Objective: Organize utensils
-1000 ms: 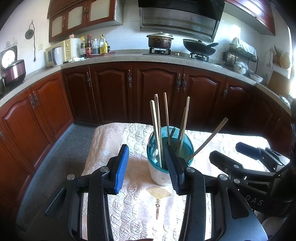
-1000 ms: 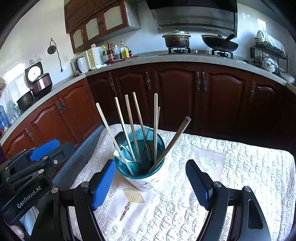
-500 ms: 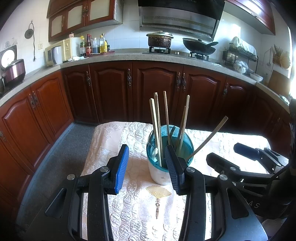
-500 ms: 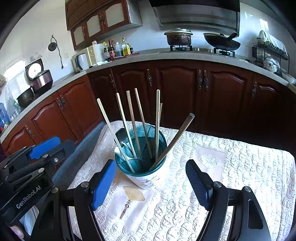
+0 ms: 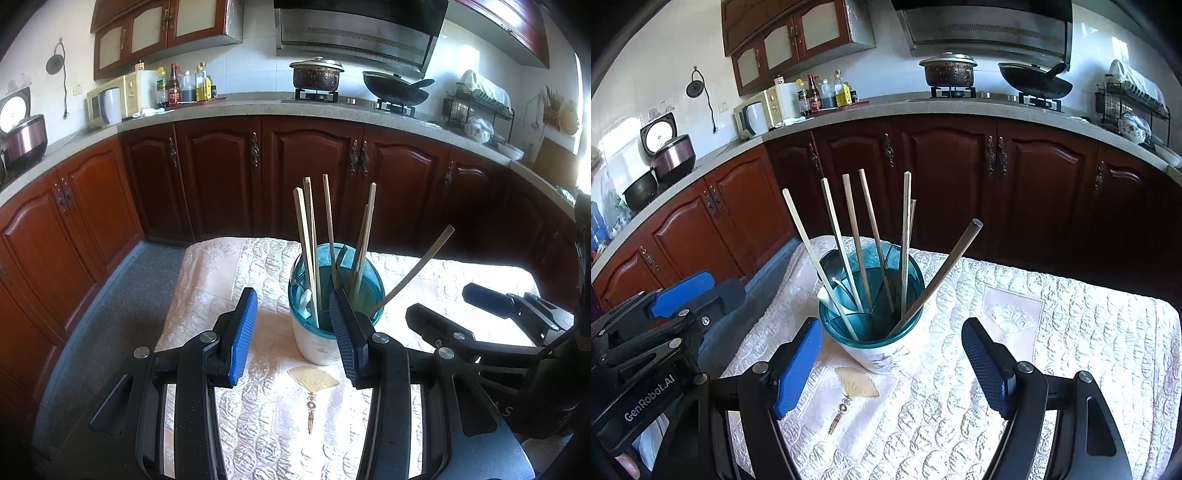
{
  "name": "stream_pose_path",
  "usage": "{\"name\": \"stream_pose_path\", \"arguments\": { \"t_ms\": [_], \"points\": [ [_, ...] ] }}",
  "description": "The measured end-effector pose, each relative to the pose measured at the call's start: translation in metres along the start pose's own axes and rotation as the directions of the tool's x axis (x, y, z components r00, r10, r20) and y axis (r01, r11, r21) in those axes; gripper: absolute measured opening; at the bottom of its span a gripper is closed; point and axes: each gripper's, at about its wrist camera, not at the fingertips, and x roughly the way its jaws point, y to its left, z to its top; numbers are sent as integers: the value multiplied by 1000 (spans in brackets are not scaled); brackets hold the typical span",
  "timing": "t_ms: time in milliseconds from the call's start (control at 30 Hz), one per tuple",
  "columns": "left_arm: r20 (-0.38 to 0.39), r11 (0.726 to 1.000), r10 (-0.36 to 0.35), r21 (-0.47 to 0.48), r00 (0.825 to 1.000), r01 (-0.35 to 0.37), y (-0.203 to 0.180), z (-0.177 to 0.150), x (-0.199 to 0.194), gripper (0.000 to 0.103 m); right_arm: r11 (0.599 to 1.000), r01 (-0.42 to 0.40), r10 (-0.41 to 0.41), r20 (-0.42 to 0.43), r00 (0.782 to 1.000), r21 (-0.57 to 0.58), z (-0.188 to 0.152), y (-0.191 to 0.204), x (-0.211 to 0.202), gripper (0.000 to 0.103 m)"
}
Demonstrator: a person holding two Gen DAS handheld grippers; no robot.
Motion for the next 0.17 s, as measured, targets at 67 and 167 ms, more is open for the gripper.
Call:
{"name": "stream_pose_path", "arguments": {
  "t_ms": [67, 167],
  "points": [
    [5, 1000, -5, -2, 1000, 5, 0, 0, 0, 40, 1000, 0, 0, -1, 1000, 0, 0, 0, 0, 76],
    [12, 1000, -3, 3, 1000, 3, 0, 0, 0, 40, 1000, 1, -1, -3, 1000, 3, -2, -3, 2, 76]
  ]
}}
